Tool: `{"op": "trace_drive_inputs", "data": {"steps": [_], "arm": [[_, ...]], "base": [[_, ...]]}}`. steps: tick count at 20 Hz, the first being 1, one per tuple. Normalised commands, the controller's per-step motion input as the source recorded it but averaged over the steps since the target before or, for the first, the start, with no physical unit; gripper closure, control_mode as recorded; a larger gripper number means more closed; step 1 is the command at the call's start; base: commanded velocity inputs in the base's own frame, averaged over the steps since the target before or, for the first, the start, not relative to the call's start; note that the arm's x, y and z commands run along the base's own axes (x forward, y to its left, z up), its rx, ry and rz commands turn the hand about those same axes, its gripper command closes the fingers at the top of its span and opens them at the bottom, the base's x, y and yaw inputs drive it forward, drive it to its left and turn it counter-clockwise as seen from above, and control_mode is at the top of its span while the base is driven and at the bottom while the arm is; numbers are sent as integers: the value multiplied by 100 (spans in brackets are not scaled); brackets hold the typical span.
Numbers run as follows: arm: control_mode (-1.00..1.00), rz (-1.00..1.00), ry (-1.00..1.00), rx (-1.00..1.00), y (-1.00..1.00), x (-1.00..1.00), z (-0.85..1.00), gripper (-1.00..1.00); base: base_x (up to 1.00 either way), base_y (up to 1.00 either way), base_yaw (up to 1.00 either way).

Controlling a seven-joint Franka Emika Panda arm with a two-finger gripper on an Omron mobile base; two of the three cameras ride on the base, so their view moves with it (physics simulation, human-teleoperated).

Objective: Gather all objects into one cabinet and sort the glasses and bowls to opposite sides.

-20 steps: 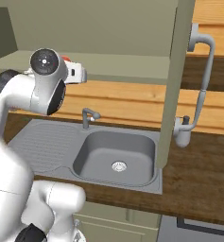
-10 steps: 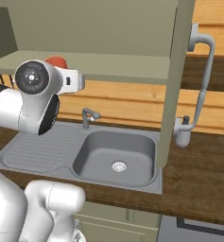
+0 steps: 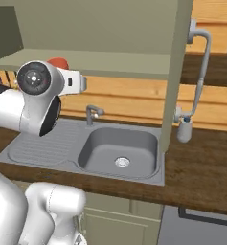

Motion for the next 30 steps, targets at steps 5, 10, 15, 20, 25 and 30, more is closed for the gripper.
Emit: {"op": "trace_drive_inputs", "data": {"steps": [5,10,15,20,25,30], "arm": [[100,0,0,0,0,0,0,100],[100,0,0,0,0,0,0,100],[100,0,0,0,0,0,0,100],[100,0,0,0,0,0,0,100],[100,0,0,0,0,0,0,100],[100,0,0,0,0,0,0,100]], "base": [[-100,-23,0],[-100,-34,0],[-100,-48,4],[-100,-22,53],[-98,0,89],[-83,1,96]]}}
